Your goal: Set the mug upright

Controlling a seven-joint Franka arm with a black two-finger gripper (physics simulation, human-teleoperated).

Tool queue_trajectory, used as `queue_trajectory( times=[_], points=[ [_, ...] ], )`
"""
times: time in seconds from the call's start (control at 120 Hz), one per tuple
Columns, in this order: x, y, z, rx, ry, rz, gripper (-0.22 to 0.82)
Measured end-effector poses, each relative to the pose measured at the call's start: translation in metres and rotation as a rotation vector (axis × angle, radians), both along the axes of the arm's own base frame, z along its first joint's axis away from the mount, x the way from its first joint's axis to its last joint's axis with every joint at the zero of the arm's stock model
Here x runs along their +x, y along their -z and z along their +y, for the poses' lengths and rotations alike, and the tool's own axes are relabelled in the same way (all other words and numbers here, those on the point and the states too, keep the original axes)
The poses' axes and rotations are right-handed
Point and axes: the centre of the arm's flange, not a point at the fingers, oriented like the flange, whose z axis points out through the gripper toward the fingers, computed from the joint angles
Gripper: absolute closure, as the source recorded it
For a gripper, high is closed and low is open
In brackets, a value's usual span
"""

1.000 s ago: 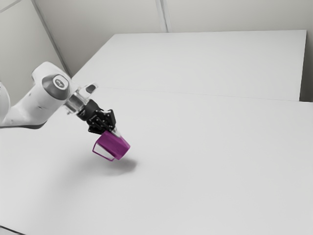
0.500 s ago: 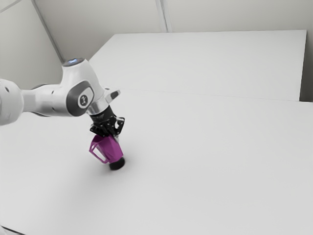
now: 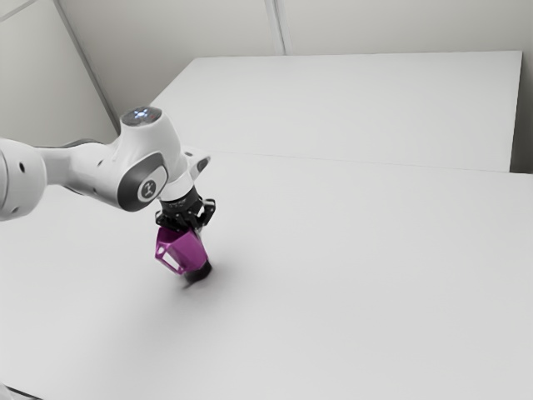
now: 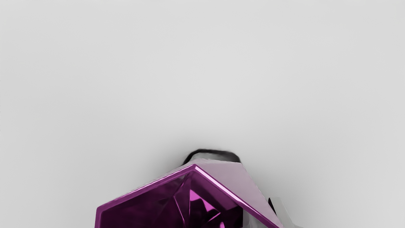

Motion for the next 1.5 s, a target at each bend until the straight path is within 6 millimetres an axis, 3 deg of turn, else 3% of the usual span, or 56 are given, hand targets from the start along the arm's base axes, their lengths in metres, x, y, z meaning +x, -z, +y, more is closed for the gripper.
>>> queue_trajectory(
  times=[0.2, 0.45, 0.625, 0.767, 0.942, 1.067, 1.325, 1.5],
  points=[
    [0.005, -0.001, -0.003, -0.001, -0.059, -0.034, 0.78],
    [0.006, 0.018, -0.010, 0.013, -0.111, -0.009, 0.78],
    [0.007, 0.022, -0.023, 0.011, -0.123, -0.001, 0.78],
    [0.006, 0.027, -0.022, 0.013, -0.145, 0.011, 0.78],
    [0.016, 0.014, -0.021, 0.003, -0.153, -0.002, 0.40],
    [0.017, 0.011, -0.027, 0.001, -0.139, 0.002, 0.22],
    [0.029, -0.022, -0.027, -0.008, -0.134, 0.001, 0.07],
    [0.039, -0.061, -0.027, -0.013, -0.110, 0.000, 0.03]
  ],
)
